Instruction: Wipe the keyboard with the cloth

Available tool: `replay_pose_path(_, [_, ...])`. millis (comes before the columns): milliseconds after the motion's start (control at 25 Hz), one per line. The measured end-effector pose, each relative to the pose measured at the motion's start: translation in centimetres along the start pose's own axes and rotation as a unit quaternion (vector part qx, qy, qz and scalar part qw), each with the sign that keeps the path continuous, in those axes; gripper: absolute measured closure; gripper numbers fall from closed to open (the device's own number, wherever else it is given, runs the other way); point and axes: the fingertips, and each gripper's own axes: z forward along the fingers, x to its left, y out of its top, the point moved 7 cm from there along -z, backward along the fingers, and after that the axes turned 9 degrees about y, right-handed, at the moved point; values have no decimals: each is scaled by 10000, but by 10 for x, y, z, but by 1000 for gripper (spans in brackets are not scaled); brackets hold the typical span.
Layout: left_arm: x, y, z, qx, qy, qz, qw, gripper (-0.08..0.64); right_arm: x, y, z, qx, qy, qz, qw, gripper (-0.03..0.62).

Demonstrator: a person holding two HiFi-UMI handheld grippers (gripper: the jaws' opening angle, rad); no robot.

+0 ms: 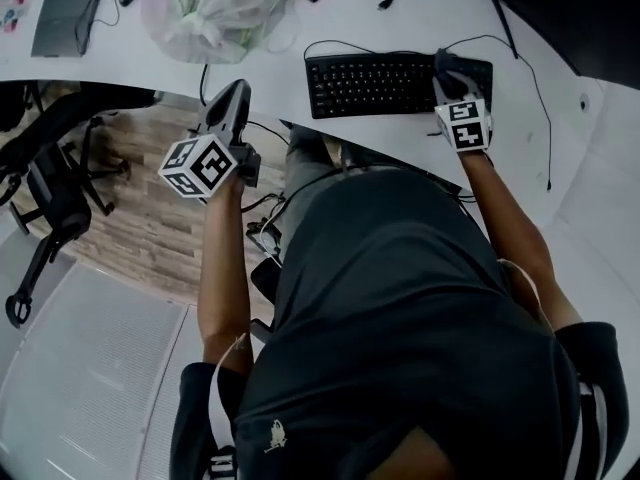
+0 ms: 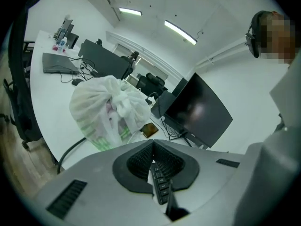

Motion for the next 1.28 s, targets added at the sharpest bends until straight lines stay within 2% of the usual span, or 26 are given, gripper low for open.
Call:
replay_pose_path(80, [2,8,-6,-166,17,-1,9999,555,54,26,18,-236,572,-543,9966,531])
replay_pose_path(120, [1,11,-9,-227,13,-2,9997,555,82,39,26,-298,889,-892,9916,531])
replay_pose_path(240, [-2,17,-16,-315,-56,-18,9995,555,154,81,43,-542,1829,-1774,9655,531])
replay_pose_path(320, [-7,20,-22,-344,-160,-35,9993,555,182,113,43,-796,2196,-2098,9494,531])
replay_pose_path(400, [-11,26,-27,-395,-286,-13,9988,555,194,135,43,-921,2303,-2373,9393,531])
replay_pose_path(440, [-13,29,-30,-427,-336,16,9985,555,194,140,46,-886,2271,-2482,9375,531])
replay_pose_path(560, [-13,36,-36,-533,-409,89,9977,555,174,124,59,-467,1941,-2581,9453,531])
replay_pose_path(640, [-11,41,-41,-621,-423,80,9971,555,147,99,59,-219,1682,-2379,9564,531])
replay_pose_path(760, [-7,46,-44,-714,-431,41,9965,555,98,63,39,-107,1255,-1911,9735,531])
replay_pose_path(840, [-5,45,-44,-706,-425,12,9966,555,60,33,21,46,835,-1637,9830,531])
replay_pose_path(920, [-5,43,-43,-664,-453,1,9968,555,16,-3,2,378,232,-1232,9914,531])
replay_pose_path(960, [-6,43,-41,-642,-485,8,9968,555,-8,-24,-8,594,-136,-882,9942,531])
replay_pose_path(1040, [-11,44,-40,-594,-554,45,9967,555,-50,-61,-28,850,-762,284,9931,531])
replay_pose_path(1120, [-19,45,-40,-535,-622,117,9966,555,-72,-70,-53,499,-1003,1517,9820,531])
replay_pose_path(1160, [-24,47,-40,-511,-663,165,9964,555,-74,-59,-69,66,-963,1817,9786,531])
replay_pose_path(1200, [-32,49,-41,-494,-701,214,9961,555,-72,-41,-85,-418,-844,1857,9781,531])
replay_pose_path(1280, [-48,51,-42,-469,-768,309,9955,555,-61,-3,-112,-1165,-550,1547,9795,537])
